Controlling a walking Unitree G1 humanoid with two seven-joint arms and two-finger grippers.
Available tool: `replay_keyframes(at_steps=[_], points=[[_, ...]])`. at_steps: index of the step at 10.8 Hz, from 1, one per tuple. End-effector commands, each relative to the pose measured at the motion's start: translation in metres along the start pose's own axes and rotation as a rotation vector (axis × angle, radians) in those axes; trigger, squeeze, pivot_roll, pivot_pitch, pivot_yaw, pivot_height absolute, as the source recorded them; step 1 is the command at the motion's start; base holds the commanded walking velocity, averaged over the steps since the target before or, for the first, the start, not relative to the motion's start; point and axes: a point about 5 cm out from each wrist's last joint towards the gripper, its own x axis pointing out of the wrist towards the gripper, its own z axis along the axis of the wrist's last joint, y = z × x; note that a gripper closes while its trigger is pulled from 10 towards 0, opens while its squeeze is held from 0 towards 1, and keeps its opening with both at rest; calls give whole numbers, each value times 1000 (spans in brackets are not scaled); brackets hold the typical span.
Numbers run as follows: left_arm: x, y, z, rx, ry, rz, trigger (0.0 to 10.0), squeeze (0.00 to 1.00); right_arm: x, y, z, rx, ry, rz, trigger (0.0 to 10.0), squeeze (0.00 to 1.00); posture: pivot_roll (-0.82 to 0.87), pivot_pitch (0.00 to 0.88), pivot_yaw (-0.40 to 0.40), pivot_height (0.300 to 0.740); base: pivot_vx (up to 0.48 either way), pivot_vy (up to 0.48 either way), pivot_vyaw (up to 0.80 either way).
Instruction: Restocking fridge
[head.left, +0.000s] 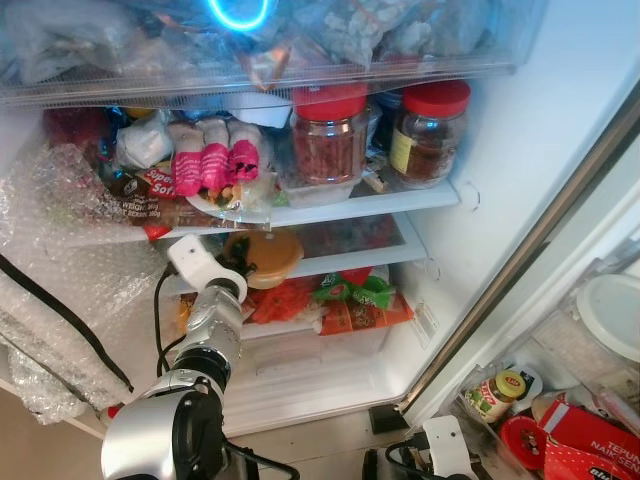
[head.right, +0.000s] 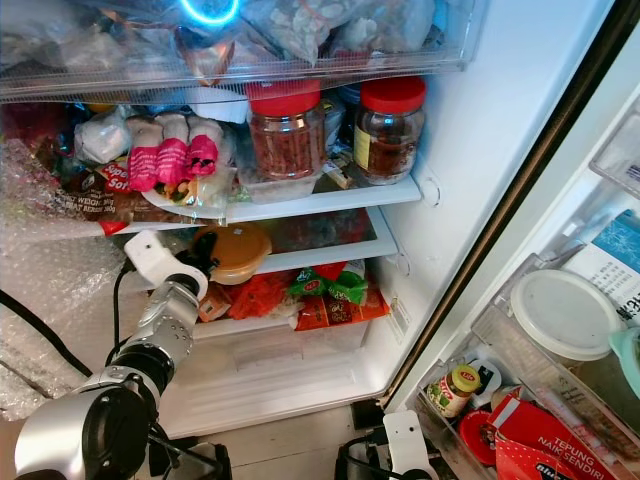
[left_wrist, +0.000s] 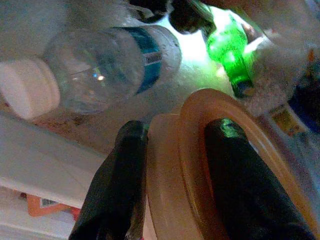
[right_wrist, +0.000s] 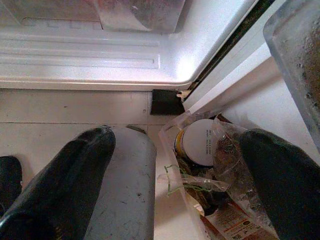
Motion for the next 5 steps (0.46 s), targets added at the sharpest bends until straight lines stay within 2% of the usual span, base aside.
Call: replay_keyframes(at_steps=[1, 2, 3, 5], points=[[0, 1, 5, -50, -36, 11, 2902, 0, -11, 11, -36, -46, 157, 53, 10000, 0, -200, 56, -7, 631, 0, 0, 0], [-1, 4, 3, -93, -39, 11, 10000, 0, -11, 11, -36, -42, 158, 53, 10000, 0, -202, 54, -7, 631, 0, 0, 0], [-5, 11, -3, -143, -25, 21, 10000, 0, -11, 11, -36, -41, 160, 54, 10000, 0, -202, 54, -7, 631, 0, 0, 0], [-7, 12, -9, -209, -11, -7, 10000, 0, -11, 10, -36, -43, 162, 57, 10000, 0, -200, 59, -11, 631, 0, 0, 0]])
